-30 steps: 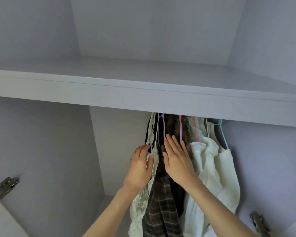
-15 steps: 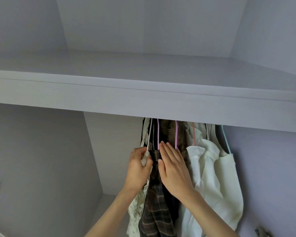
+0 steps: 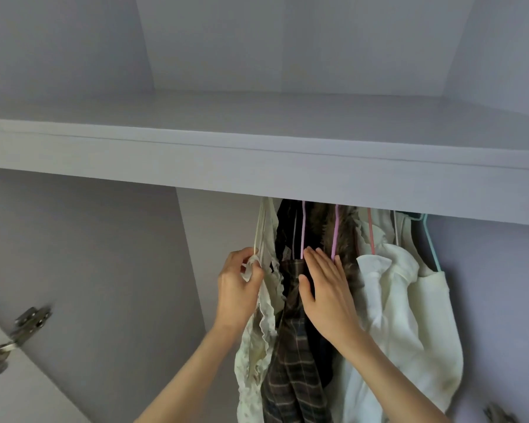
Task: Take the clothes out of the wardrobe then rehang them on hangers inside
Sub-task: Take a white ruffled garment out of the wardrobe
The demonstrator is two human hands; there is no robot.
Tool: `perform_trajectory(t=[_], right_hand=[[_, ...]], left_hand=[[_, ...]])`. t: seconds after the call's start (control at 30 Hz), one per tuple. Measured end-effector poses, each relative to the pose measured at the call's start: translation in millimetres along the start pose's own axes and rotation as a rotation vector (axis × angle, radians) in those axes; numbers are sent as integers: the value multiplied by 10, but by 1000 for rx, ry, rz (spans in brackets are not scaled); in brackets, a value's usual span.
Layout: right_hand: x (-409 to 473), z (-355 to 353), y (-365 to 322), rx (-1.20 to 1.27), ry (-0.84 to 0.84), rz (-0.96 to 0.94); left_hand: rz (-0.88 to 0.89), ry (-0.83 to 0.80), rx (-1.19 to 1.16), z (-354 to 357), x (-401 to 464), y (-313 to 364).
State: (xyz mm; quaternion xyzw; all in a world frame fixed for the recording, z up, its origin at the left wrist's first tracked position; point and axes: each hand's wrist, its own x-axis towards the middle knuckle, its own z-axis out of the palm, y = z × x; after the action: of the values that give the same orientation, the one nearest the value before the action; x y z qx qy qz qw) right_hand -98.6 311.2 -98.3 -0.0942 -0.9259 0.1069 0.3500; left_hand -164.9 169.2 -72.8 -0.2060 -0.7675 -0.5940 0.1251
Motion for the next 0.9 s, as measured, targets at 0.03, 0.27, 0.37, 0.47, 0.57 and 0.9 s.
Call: perform_trajectory(t=[0.03,0.27,0.37,0.47,0.57,0.9], right_hand=[[9,2,-30,13,1,3],[70,-63,-331,82,99,-130],[123,-126,-610,232,55,-158],[208,-206,-1021,537,-265,108],[314,-141,-1468,871,-527,517],[-227,18,-2146,1141,-764,812]], left_hand=[[6,0,18,-42,50,21],[-1,-60,126,-349,-158,-47],[-25,-29,130,-507,-379,-108],[-32,-49,157,-703,-650,-186],[-76,-80,190,-900,-979,-285],[54,-235,375,-1704,-1761,-500]])
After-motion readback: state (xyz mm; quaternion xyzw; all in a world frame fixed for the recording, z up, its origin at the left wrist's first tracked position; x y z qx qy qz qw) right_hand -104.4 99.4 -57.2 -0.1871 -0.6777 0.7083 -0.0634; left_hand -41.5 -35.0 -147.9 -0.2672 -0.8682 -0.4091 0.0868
